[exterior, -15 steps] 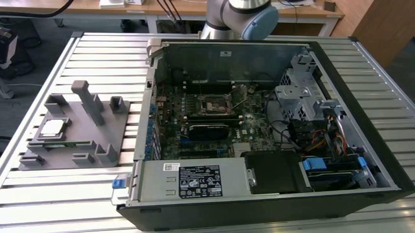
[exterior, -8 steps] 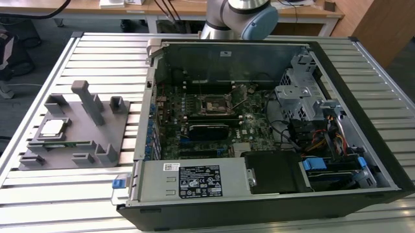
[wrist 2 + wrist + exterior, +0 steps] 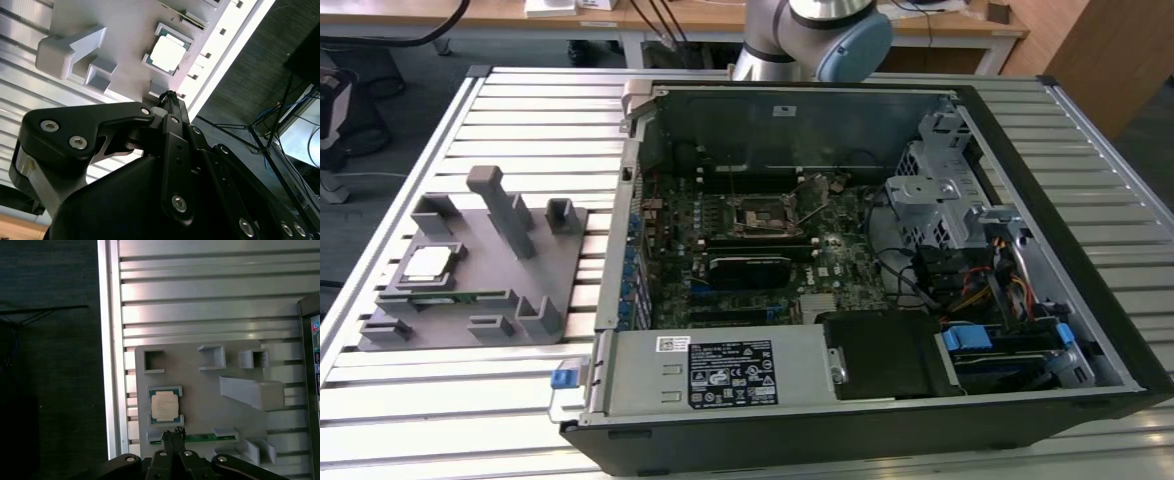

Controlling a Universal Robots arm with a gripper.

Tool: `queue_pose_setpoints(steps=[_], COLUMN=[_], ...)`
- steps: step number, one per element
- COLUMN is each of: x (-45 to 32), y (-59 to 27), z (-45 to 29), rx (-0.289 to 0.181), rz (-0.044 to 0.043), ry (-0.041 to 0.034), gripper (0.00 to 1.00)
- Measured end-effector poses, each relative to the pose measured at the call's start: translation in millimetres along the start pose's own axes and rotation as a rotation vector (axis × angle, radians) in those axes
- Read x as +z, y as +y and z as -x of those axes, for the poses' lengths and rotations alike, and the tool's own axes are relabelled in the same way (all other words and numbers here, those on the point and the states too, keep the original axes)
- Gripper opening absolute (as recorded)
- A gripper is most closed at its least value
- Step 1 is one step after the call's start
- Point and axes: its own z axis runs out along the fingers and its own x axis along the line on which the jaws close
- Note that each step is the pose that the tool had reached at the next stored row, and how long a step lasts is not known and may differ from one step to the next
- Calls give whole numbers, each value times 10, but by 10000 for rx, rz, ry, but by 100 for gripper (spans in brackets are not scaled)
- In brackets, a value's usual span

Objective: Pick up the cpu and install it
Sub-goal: 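Pick up the cpu and move it towards the insertion slot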

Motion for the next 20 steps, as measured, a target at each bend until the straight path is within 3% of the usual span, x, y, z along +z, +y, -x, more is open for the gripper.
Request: queue_pose_setpoints(steps=[20], x=[211], y=[-12], z=[-3], rx=[-1], rz=[-7], ry=[2], gripper=[11])
